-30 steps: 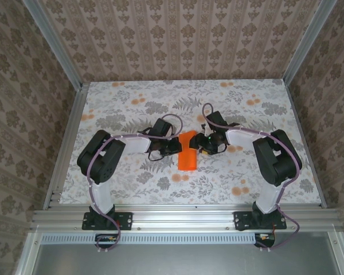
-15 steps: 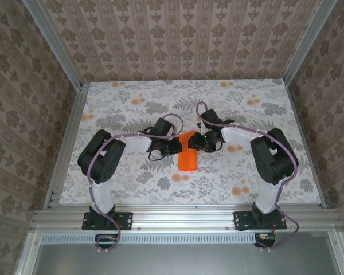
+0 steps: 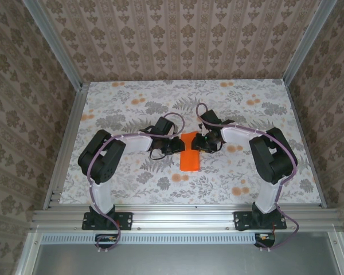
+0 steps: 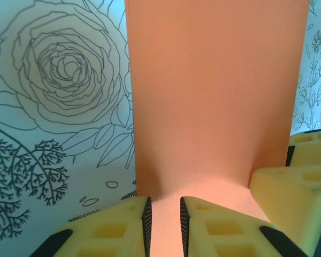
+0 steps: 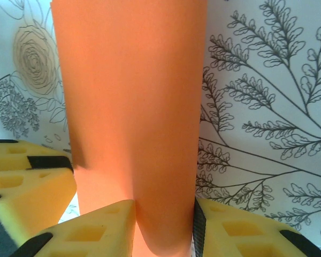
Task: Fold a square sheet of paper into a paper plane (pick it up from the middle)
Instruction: Fold the square sheet of paper in half at the center of the table, then hold the square sheet of paper at the center of the table.
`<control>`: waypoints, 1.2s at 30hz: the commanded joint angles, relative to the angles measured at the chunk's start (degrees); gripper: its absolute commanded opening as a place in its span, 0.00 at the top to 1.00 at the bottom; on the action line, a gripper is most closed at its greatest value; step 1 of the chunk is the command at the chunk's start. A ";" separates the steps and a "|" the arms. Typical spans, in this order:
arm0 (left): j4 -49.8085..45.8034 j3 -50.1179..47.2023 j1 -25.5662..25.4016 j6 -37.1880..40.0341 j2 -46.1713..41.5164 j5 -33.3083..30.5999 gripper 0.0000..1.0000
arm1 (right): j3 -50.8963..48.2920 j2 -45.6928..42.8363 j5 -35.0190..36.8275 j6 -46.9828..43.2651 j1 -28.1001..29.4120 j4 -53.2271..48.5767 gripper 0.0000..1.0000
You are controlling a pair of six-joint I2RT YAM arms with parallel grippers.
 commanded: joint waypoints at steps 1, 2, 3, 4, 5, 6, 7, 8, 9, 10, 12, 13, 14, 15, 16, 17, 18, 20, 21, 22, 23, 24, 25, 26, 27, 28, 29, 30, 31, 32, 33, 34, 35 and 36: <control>-0.90 0.72 -0.11 0.17 -2.70 -0.55 0.73 | 0.06 1.61 2.03 -1.42 0.30 -2.53 0.66; -0.89 0.50 -0.06 0.10 -3.03 -0.93 0.72 | -0.04 1.77 2.03 -1.58 0.30 -2.56 0.66; -0.91 0.26 0.02 -0.12 -3.45 -1.34 0.70 | 0.00 1.86 2.07 -1.74 0.30 -2.59 0.66; -0.93 0.08 0.19 -0.16 -3.80 -1.59 0.69 | 0.00 2.10 2.12 -1.97 0.30 -2.62 0.67; -0.97 -0.06 0.31 -0.25 -4.11 -1.85 0.68 | 0.02 2.22 2.11 -2.18 0.30 -2.77 0.66; -1.05 -0.15 0.34 -0.25 -4.45 -2.19 0.66 | 0.05 2.29 2.12 -2.45 0.30 -2.72 0.67; -1.29 -0.32 0.51 -0.25 -4.77 -2.53 0.65 | -0.06 2.33 2.04 -2.80 0.30 -2.76 0.67; -1.32 -0.48 0.68 -0.21 -4.97 -2.82 0.64 | -0.07 2.41 2.03 -3.10 0.30 -2.86 0.67; -1.48 -0.62 0.83 -0.33 -5.17 -3.17 0.63 | -0.11 2.57 1.95 -3.42 0.30 -2.79 0.67; -1.45 -0.84 0.99 -0.40 -5.36 -3.38 0.63 | -0.17 2.59 1.77 -3.83 0.30 -2.74 0.67; -1.48 -1.31 1.36 -0.67 -5.58 -3.72 0.61 | -0.37 2.74 1.33 -4.25 0.24 -2.53 0.67; -1.43 -1.46 1.53 -0.83 -5.72 -3.92 0.61 | -0.38 2.83 1.25 -4.43 0.21 -2.53 0.67; -1.34 -1.68 1.63 -0.95 -5.80 -4.09 0.61 | -0.40 2.89 1.16 -4.60 0.21 -2.46 0.67; -1.24 -2.02 1.78 -1.17 -5.93 -4.30 0.61 | -0.47 3.00 1.02 -4.67 0.14 -2.48 0.67; -1.15 -2.27 1.89 -1.36 -6.06 -4.53 0.60 | -0.59 3.08 1.04 -4.61 0.12 -2.44 0.67; -0.98 -2.49 1.99 -1.63 -6.16 -4.78 0.60 | -0.66 3.10 1.11 -4.41 0.12 -2.28 0.67; -0.92 -2.69 2.10 -1.88 -6.31 -5.13 0.60 | -0.77 3.14 1.29 -4.23 0.12 -2.20 0.67; -0.96 -3.31 2.18 -2.41 -6.90 -6.77 0.61 | -0.85 3.37 1.70 -3.91 0.03 -2.28 0.67; -1.06 -3.91 2.19 -3.00 -7.63 -8.41 0.61 | -0.83 3.48 2.13 -3.73 0.03 -2.43 0.66; -1.21 -4.55 2.28 -3.44 -8.33 -10.05 0.61 | -0.85 3.51 2.42 -3.60 0.04 -2.56 0.66; -1.53 -4.92 2.39 -3.72 -9.01 -11.29 0.60 | -0.85 3.66 2.62 -3.54 0.03 -2.70 0.66; -1.99 -5.42 2.55 -4.05 -9.62 -12.45 0.61 | -0.91 3.78 2.97 -3.55 0.03 -2.82 0.66; -2.27 -5.79 2.61 -4.20 -10.20 -13.41 0.61 | -0.93 3.84 3.23 -3.46 0.03 -2.86 0.66; -2.37 -6.15 2.75 -4.28 -10.60 -13.93 0.61 | -1.03 3.86 3.39 -3.30 0.03 -2.94 0.65; -2.55 -6.54 2.82 -4.42 -10.98 -14.48 0.61 | -1.04 3.89 3.56 -3.28 0.03 -2.88 0.66; -2.60 -6.83 2.94 -4.51 -11.45 -14.87 0.61 | -1.01 4.01 3.71 -3.03 0.03 -2.90 0.66; -2.56 -7.08 3.03 -4.52 -11.71 -15.04 0.61 | -1.16 3.94 3.96 -2.94 0.03 -2.88 0.66; -2.56 -7.22 3.13 -4.47 -11.95 -15.01 0.61 | -1.28 3.89 4.09 -2.69 0.00 -2.80 0.66; -2.62 -7.31 3.14 -4.47 -12.11 -15.12 0.61 | -1.38 4.04 4.11 -2.61 -0.05 -2.65 0.66; -2.56 -7.32 3.23 -4.48 -12.13 -15.18 0.61 | -1.32 4.04 4.05 -2.48 -0.03 -2.65 0.66; -2.49 -7.40 3.23 -4.47 -12.09 -15.09 0.61 | -1.37 4.13 4.11 -2.33 -0.05 -2.56 0.66; -2.39 -7.46 3.23 -4.47 -12.04 -14.85 0.61 | -1.46 4.21 4.13 -2.25 -0.01 -2.54 0.67; -2.34 -7.46 3.23 -4.40 -11.96 -14.71 0.61 | -1.53 4.21 4.13 -2.13 -0.05 -2.44 0.68; -2.21 -7.33 3.23 -4.40 -11.96 -14.65 0.61 | -1.61 4.23 4.26 -1.94 -0.05 -2.39 0.68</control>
